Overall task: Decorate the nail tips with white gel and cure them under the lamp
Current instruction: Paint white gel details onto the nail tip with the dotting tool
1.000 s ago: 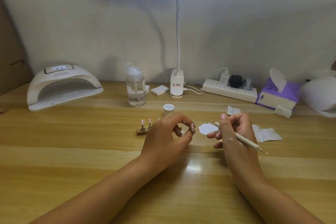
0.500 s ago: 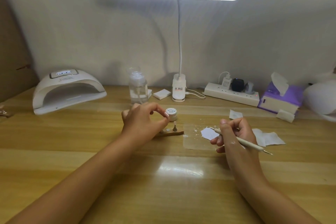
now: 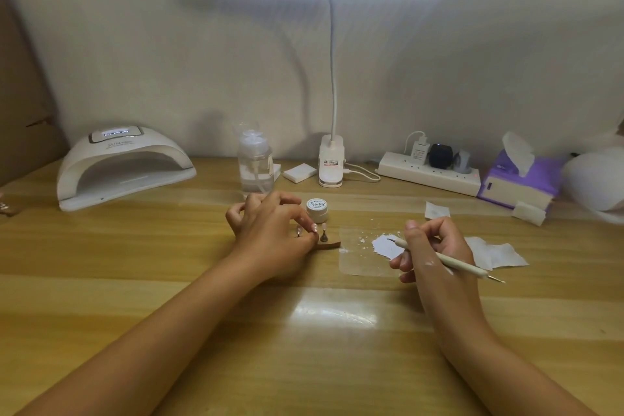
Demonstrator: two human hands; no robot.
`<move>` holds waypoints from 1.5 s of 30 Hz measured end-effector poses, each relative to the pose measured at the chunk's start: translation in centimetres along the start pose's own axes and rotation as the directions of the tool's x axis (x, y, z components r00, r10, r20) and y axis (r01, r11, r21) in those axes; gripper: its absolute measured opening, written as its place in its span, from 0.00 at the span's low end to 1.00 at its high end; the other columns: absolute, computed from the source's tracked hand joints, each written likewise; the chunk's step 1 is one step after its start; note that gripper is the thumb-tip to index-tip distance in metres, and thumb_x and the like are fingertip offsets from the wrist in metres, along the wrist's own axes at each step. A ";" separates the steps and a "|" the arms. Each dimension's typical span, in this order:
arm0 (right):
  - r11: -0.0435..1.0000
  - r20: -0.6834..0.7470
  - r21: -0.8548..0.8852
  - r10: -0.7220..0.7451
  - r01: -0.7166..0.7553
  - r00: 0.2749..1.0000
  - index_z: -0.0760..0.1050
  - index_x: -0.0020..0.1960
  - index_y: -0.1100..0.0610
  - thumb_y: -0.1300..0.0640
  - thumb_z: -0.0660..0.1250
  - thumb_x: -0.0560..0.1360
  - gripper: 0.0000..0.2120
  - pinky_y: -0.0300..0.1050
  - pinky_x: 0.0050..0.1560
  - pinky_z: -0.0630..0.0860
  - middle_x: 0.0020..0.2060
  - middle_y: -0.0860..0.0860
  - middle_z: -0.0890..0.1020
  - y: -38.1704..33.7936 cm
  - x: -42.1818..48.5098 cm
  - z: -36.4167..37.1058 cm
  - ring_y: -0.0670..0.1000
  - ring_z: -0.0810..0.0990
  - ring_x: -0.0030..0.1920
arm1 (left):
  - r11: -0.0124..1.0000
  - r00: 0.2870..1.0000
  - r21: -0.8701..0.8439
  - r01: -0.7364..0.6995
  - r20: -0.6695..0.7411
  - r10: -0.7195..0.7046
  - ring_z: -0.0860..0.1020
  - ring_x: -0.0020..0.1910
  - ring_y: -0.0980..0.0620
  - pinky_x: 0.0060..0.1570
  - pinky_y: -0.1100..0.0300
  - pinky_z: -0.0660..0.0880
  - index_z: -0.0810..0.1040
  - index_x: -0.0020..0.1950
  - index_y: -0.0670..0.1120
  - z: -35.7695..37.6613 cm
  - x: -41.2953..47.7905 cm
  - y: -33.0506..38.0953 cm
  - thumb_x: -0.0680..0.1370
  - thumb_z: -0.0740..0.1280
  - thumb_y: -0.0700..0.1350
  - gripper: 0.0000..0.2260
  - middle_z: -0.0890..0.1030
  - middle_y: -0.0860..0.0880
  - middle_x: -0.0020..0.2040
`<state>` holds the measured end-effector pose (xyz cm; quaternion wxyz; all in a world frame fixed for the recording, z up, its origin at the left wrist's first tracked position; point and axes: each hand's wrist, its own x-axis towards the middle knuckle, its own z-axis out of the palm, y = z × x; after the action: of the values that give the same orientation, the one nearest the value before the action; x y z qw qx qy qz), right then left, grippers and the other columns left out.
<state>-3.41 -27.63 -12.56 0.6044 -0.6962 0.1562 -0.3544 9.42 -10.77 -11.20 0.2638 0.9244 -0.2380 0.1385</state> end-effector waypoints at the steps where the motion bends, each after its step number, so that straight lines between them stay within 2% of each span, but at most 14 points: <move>1: 1.000 -0.001 0.002 0.003 -0.003 1.000 0.71 0.45 0.59 0.53 0.64 0.81 0.11 0.35 0.29 0.76 0.26 0.48 0.79 0.0 0.0 0.0 0.45 0.81 0.31 | 1.000 1.000 0.000 -0.005 -0.002 0.005 0.61 0.68 0.57 0.60 0.58 0.47 0.73 0.33 0.64 0.1 0.0 -0.1 0.71 0.70 0.60 0.09 0.71 0.64 0.61; 5: 1.000 -0.004 0.006 0.006 -0.006 1.000 0.71 0.45 0.58 0.53 0.64 0.81 0.11 0.35 0.29 0.76 0.25 0.47 0.79 0.0 0.1 0.1 0.44 0.81 0.30 | 0.999 1.000 0.021 -0.028 -0.008 0.028 0.60 0.68 0.56 0.61 0.57 0.46 0.74 0.36 0.64 0.2 0.0 -0.1 0.72 0.69 0.60 0.07 0.71 0.64 0.63; 8: 1.000 -0.004 0.006 0.008 -0.008 1.000 0.71 0.44 0.58 0.52 0.64 0.81 0.11 0.35 0.29 0.76 0.25 0.47 0.79 0.0 0.0 0.1 0.44 0.81 0.30 | 0.994 0.997 0.088 -0.066 -0.038 0.070 0.59 0.68 0.56 0.61 0.57 0.45 0.76 0.43 0.62 0.3 -0.1 -0.1 0.72 0.68 0.60 0.05 0.70 0.62 0.65; 12: 1.000 -0.002 0.000 0.017 -0.017 1.000 0.71 0.44 0.57 0.52 0.64 0.81 0.11 0.36 0.31 0.75 0.25 0.47 0.79 -0.1 0.0 0.0 0.44 0.81 0.31 | 0.971 0.982 0.182 -0.157 -0.078 0.173 0.57 0.69 0.54 0.64 0.54 0.43 0.76 0.52 0.61 0.4 -0.4 0.3 0.71 0.67 0.61 0.11 0.67 0.59 0.68; 16: 1.000 -0.001 -0.010 0.015 -0.015 1.000 0.71 0.45 0.57 0.51 0.64 0.81 0.11 0.35 0.30 0.75 0.26 0.47 0.80 -0.2 -0.1 0.0 0.43 0.80 0.31 | 0.943 0.964 0.242 -0.227 -0.079 0.253 0.56 0.71 0.50 0.66 0.50 0.45 0.77 0.50 0.59 0.4 -0.8 1.0 0.73 0.68 0.60 0.09 0.66 0.55 0.72; 23: 1.000 -0.020 -0.019 0.016 -0.016 1.000 0.71 0.45 0.56 0.50 0.64 0.81 0.11 0.37 0.30 0.75 0.27 0.47 0.80 -0.3 -0.1 0.1 0.42 0.80 0.30 | 0.947 0.965 0.228 -0.225 -0.082 0.249 0.57 0.72 0.51 0.68 0.49 0.44 0.78 0.49 0.59 0.6 -1.1 1.3 0.75 0.67 0.58 0.06 0.66 0.57 0.72; 31: 1.000 -0.043 0.002 0.012 -0.012 0.999 0.73 0.46 0.60 0.46 0.66 0.78 0.16 0.34 0.27 0.72 0.30 0.50 0.77 -0.7 -0.1 0.0 0.42 0.74 0.26 | 0.948 0.951 0.193 -0.254 -0.126 0.281 0.65 0.68 0.49 0.67 0.47 0.48 0.80 0.43 0.57 0.6 -1.4 1.5 0.74 0.71 0.52 0.02 0.75 0.57 0.64; 34: 1.000 -0.065 0.008 -0.015 0.015 0.998 0.75 0.45 0.60 0.47 0.69 0.77 0.15 0.39 0.29 0.72 0.29 0.51 0.76 -1.2 0.6 -0.6 0.46 0.74 0.28 | 0.912 0.914 0.237 -0.334 -0.155 0.375 0.72 0.65 0.47 0.64 0.48 0.53 0.80 0.40 0.55 0.4 -1.9 2.1 0.72 0.74 0.48 0.04 0.78 0.54 0.62; 36: 0.999 -0.093 0.011 -0.033 0.034 0.995 0.76 0.44 0.59 0.49 0.70 0.77 0.13 0.40 0.30 0.75 0.30 0.50 0.78 -1.6 1.5 -1.2 0.45 0.76 0.28 | 0.885 0.870 0.197 -0.422 -0.187 0.457 0.75 0.60 0.48 0.59 0.50 0.59 0.80 0.40 0.54 0.3 -2.1 3.0 0.72 0.74 0.46 0.04 0.80 0.55 0.59; 38: 1.000 -0.118 -0.006 -0.020 0.019 0.993 0.77 0.45 0.58 0.50 0.70 0.78 0.11 0.36 0.29 0.75 0.32 0.51 0.80 -1.7 2.5 -2.1 0.42 0.77 0.28 | 0.883 0.870 0.053 -0.467 -0.149 0.469 0.77 0.54 0.52 0.54 0.52 0.68 0.78 0.43 0.54 0.4 -2.5 4.0 0.74 0.71 0.46 0.03 0.82 0.57 0.53; 41: 0.997 -0.116 -0.016 0.070 -0.073 0.991 0.79 0.43 0.58 0.54 0.66 0.80 0.10 0.31 0.24 0.69 0.31 0.54 0.81 -0.9 3.5 -3.2 0.42 0.74 0.24 | 0.905 0.931 -0.248 -0.345 0.029 0.363 0.77 0.52 0.58 0.50 0.52 0.76 0.75 0.47 0.56 1.4 -3.5 4.5 0.77 0.66 0.48 0.03 0.81 0.59 0.50; 45: 0.975 -0.064 -0.128 0.173 -0.180 0.983 0.73 0.46 0.55 0.57 0.65 0.77 0.02 0.33 0.22 0.68 0.31 0.51 0.85 0.2 3.6 -3.4 0.41 0.73 0.21 | 0.894 0.914 -0.293 -0.339 0.123 0.387 0.79 0.51 0.58 0.50 0.52 0.76 0.73 0.46 0.57 2.3 -4.1 4.0 0.77 0.67 0.47 0.05 0.82 0.59 0.49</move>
<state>-3.18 -32.51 -11.62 0.5813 -0.7089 0.2566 -0.3061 4.20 -13.55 -12.95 0.3322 0.8284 -0.4457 0.0692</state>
